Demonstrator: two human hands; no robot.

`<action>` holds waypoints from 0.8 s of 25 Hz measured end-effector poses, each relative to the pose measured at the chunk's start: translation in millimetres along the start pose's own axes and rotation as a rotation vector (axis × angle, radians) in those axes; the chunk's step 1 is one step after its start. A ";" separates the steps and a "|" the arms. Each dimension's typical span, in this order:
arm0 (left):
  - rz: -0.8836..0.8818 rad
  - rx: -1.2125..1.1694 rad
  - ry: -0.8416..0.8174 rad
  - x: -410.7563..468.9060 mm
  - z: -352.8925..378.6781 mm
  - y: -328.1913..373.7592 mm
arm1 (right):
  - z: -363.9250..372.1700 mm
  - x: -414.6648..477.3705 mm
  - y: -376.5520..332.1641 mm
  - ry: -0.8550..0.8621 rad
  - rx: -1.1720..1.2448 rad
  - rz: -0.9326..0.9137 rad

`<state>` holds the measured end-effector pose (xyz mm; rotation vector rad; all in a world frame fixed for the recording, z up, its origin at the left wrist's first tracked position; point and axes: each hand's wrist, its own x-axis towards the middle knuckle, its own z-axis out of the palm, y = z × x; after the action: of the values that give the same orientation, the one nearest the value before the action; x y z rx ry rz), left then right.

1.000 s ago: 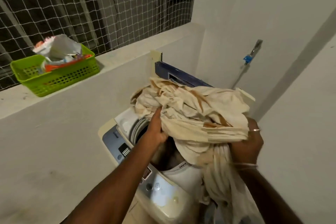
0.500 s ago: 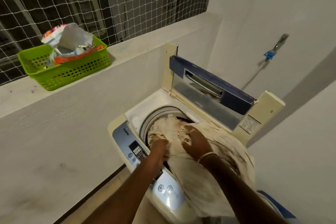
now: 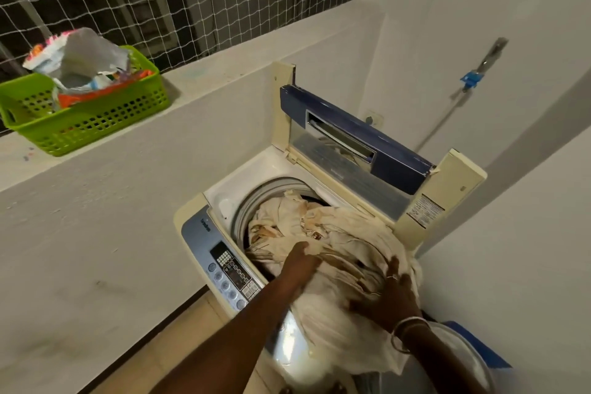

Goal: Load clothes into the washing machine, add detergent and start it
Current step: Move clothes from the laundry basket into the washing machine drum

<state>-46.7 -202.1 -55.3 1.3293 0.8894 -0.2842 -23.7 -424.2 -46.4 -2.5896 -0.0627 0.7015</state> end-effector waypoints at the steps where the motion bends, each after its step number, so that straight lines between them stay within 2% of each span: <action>1: -0.022 0.008 0.024 0.4 1.3 3.7 | -0.5 0.6 -1.8 -0.037 -0.050 -0.018; 4: -0.061 0.037 0.074 -1.0 3.3 12.9 | 0.9 0.5 4.1 -0.074 -0.138 -0.090; 7: -0.058 0.006 0.085 -9.2 6.6 16.4 | -0.2 -0.3 4.1 -0.028 -0.197 -0.119; 10: -0.027 -0.006 0.075 -19.6 5.5 12.7 | -13.4 0.1 -14.0 0.017 -0.258 -0.237; 14: 0.038 -0.016 0.057 -26.7 -1.2 22.8 | -40.9 4.1 -66.3 0.030 -0.029 -0.258; 17: 0.102 -0.032 0.107 -29.2 -13.9 39.8 | -59.2 17.4 -107.4 -0.004 0.144 -0.231; 20: 0.216 -0.030 0.110 -28.5 -34.9 51.0 | -71.3 37.5 -148.2 -0.027 0.456 -0.162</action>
<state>-46.1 -165.2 1.8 1.4098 0.8294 -0.0297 54.5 -315.1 55.7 -2.1138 -0.1069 0.6095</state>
